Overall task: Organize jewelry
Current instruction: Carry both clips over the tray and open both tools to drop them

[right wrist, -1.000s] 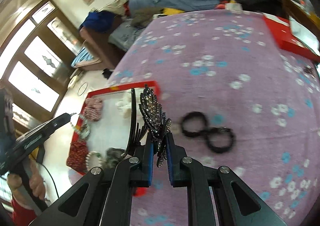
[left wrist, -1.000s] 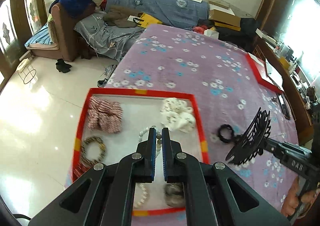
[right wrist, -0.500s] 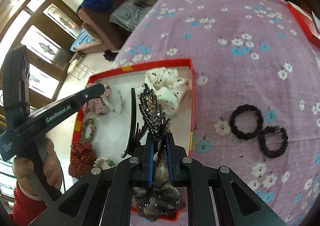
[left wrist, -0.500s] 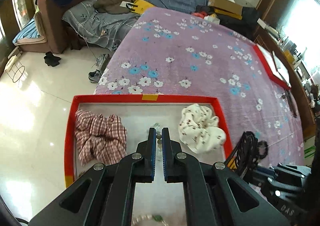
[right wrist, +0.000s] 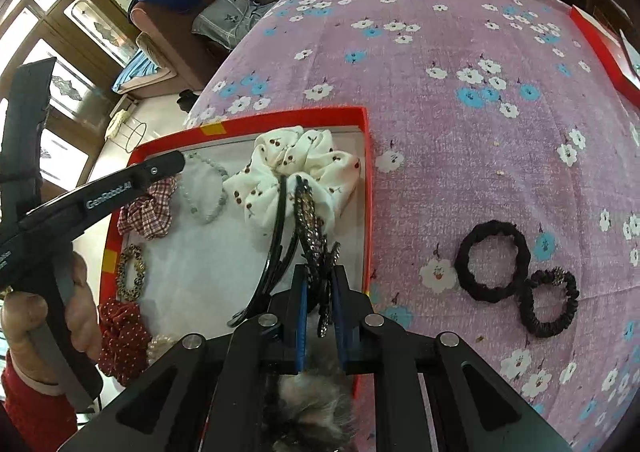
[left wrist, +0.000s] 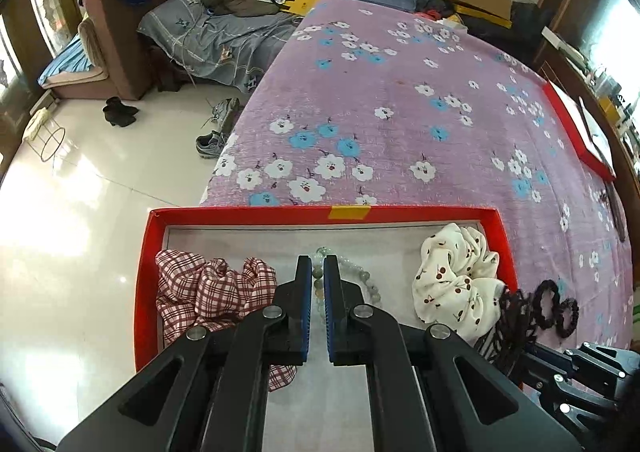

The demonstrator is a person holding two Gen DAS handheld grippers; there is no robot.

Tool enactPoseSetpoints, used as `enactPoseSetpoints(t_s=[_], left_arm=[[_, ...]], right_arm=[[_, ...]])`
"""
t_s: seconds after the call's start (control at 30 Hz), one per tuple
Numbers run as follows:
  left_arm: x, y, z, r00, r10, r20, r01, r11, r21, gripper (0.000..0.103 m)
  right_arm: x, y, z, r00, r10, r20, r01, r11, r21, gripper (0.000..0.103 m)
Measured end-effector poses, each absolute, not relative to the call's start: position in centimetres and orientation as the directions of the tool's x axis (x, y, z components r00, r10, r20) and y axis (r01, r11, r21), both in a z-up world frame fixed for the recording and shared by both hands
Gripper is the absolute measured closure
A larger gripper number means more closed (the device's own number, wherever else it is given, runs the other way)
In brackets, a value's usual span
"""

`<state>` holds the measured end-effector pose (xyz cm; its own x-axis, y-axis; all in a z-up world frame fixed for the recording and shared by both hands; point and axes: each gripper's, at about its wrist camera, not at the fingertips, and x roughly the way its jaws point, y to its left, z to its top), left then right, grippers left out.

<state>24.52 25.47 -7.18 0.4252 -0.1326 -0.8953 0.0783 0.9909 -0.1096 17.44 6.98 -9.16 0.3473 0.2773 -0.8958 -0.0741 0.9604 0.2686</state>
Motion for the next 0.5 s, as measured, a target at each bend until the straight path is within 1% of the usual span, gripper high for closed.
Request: enactPoseSetpoints(t_s=[0.07, 0.13, 0.17, 0.2, 0.23, 0.27, 0.3, 0.33, 0.4, 0.5], left_arm=[[24.3, 25.7, -6.8, 0.424, -0.151, -0.893, 0.075, 0.988, -0.132, 0.097], [23.8, 25.7, -6.2, 0.428, -0.16, -0.89, 0.075, 0.987, -0.142, 0.091], [23.5, 25.6, -5.9, 0.433, -0.159, -0.887, 0.074, 0.987, -0.14, 0.081], [23.1, 25.6, -5.4, 0.444, -0.151, -0.883, 0.072, 0.988, -0.133, 0.072], [22.7, 25.5, -5.0, 0.455, -0.144, -0.879, 0.07, 0.99, -0.126, 0.069], [22.2, 25.5, -4.4, 0.468, -0.137, -0.873, 0.069, 0.991, -0.118, 0.067], [21.9, 25.4, -4.0, 0.474, -0.134, -0.87, 0.069, 0.991, -0.116, 0.066], [21.6, 25.4, -3.6, 0.479, -0.133, -0.867, 0.068, 0.991, -0.114, 0.066], [20.8, 25.5, -2.8, 0.491, -0.124, -0.862, 0.056, 0.992, -0.111, 0.062], [19.5, 25.7, -1.7, 0.511, -0.101, -0.854, 0.037, 0.995, -0.095, 0.061]], right_arm=[[17.6, 7.0, -9.1, 0.356, 0.273, -0.894, -0.072, 0.962, 0.265, 0.09], [17.6, 7.0, -8.9, 0.364, 0.265, -0.893, -0.079, 0.964, 0.253, 0.089], [17.6, 7.1, -8.8, 0.368, 0.26, -0.893, -0.084, 0.965, 0.247, 0.086], [17.5, 7.2, -8.6, 0.373, 0.257, -0.892, -0.089, 0.966, 0.241, 0.079], [17.5, 7.2, -8.4, 0.379, 0.257, -0.889, -0.093, 0.966, 0.24, 0.075], [17.4, 7.2, -8.2, 0.385, 0.26, -0.886, -0.096, 0.966, 0.241, 0.068], [17.2, 7.2, -8.0, 0.393, 0.261, -0.882, -0.101, 0.965, 0.241, 0.067], [17.1, 7.2, -7.8, 0.399, 0.26, -0.879, -0.105, 0.965, 0.238, 0.067], [16.8, 7.2, -7.4, 0.408, 0.26, -0.875, -0.111, 0.966, 0.235, 0.067], [16.2, 6.7, -6.6, 0.425, 0.272, -0.863, -0.116, 0.962, 0.246, 0.067]])
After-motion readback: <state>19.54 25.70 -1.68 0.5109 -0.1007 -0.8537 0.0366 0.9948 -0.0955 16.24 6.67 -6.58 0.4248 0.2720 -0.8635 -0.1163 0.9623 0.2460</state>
